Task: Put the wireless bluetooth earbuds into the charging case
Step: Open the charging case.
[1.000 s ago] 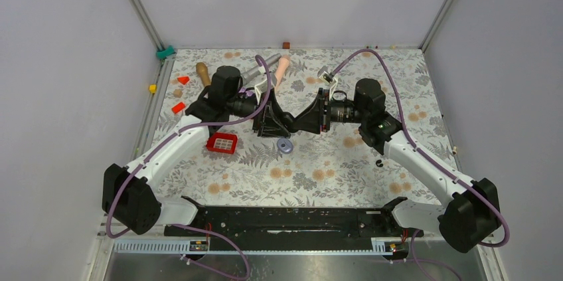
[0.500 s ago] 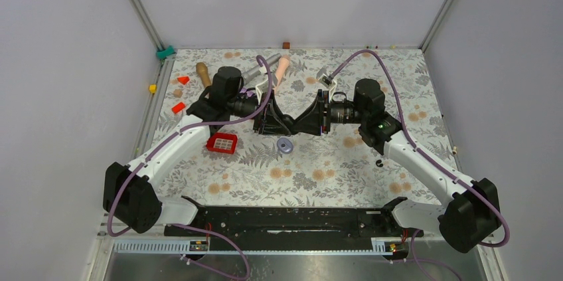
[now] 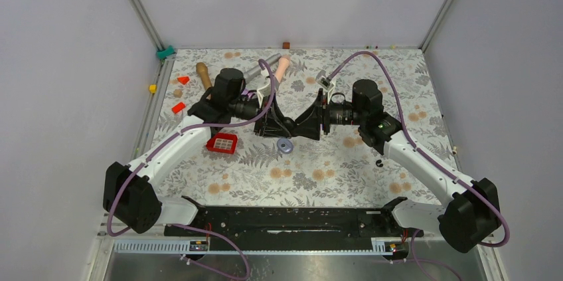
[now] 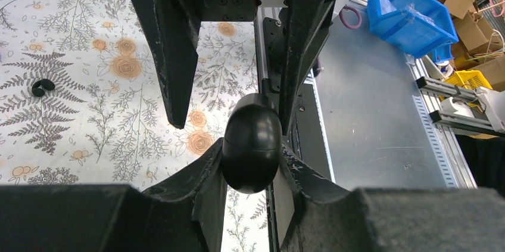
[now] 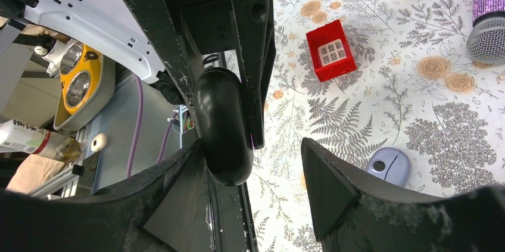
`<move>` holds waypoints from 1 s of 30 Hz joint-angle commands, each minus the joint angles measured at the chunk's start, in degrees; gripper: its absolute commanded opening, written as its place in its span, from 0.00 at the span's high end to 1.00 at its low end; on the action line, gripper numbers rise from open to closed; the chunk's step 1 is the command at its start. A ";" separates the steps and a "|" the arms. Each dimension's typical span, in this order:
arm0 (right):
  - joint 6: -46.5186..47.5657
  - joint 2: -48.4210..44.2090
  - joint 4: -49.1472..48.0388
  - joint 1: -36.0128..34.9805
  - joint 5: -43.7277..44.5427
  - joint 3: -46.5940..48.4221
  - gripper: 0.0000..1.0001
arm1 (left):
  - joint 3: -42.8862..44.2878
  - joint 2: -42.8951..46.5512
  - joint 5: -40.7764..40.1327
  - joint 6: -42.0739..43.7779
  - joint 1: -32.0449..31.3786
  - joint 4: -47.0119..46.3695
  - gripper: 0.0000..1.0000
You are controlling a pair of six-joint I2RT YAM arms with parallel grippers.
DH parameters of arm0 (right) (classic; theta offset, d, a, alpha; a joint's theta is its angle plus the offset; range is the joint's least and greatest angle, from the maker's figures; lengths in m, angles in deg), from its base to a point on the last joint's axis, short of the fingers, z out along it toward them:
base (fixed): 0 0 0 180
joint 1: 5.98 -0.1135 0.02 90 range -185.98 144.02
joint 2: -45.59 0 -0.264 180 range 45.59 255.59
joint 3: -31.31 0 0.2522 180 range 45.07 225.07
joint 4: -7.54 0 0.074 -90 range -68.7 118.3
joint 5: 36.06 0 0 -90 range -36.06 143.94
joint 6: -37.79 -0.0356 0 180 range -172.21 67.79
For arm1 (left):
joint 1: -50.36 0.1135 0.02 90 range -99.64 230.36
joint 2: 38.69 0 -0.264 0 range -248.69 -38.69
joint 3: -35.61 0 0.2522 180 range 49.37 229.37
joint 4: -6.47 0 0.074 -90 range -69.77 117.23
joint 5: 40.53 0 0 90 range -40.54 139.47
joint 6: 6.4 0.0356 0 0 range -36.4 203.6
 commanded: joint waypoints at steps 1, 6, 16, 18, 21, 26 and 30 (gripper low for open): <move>2.41 -0.93 1.22 0.24 2.29 2.76 0.33 | -0.37 1.48 1.08 3.75 -0.34 0.69 1.00; 2.60 -2.04 1.63 1.36 2.76 2.92 0.31 | -0.54 1.61 1.03 4.12 -0.33 1.13 1.00; 2.76 -4.72 2.23 3.57 2.04 3.27 0.28 | -0.55 1.60 0.75 4.45 -0.32 1.13 1.00; 2.76 -5.44 2.33 4.01 1.66 3.42 0.28 | -0.32 1.57 0.48 4.80 -0.34 1.71 1.00; 3.20 -6.72 3.18 4.41 0.52 4.05 0.25 | 0.61 1.33 -0.73 6.64 -0.33 3.83 1.00; 9.28 -9.03 11.09 5.62 4.31 8.06 0.20 | 4.32 0.54 -4.48 14.67 0.04 13.04 1.00; 15.24 -9.05 20.05 7.40 13.41 11.45 0.14 | 7.23 0.29 -6.50 19.92 1.84 20.65 1.00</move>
